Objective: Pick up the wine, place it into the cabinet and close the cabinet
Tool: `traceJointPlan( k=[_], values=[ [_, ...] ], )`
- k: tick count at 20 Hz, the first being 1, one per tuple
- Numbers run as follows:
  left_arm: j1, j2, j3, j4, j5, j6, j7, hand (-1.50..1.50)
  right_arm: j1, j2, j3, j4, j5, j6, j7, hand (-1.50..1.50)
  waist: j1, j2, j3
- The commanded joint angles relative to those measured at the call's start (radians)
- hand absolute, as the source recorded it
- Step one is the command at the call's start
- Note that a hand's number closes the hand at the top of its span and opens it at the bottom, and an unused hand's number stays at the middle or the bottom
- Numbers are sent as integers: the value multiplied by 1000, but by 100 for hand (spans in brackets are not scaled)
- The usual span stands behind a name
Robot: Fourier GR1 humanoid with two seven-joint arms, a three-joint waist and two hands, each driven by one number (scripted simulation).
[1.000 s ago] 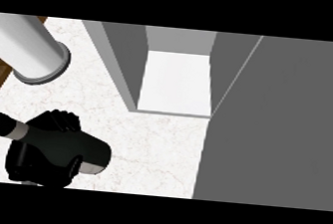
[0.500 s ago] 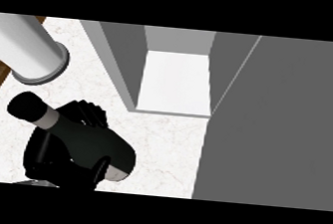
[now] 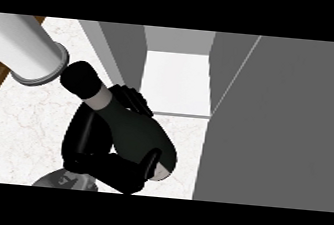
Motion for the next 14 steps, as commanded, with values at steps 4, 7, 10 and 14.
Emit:
traceJointPlan(
  k=[4, 7, 10, 14],
  values=[
    [-143, -67, -57, 63, -87, 132, 69, 150, 71, -7, -53, -85, -157, 38, 0, -150, -2, 0, 0],
    [-230, -68, -63, 103, -100, 221, 123, 150, 61, -1, -29, -116, -115, 20, 37, -150, -3, -1, 0],
    [-310, -69, -17, 157, -74, 205, 122, 150, 17, -19, -66, -108, -145, 15, 62, -150, -4, 1, 0],
    [-345, -69, -58, 251, -78, 271, 56, 150, 9, 6, -14, -110, -95, -3, 74, -150, -4, 1, -1]
  ],
)
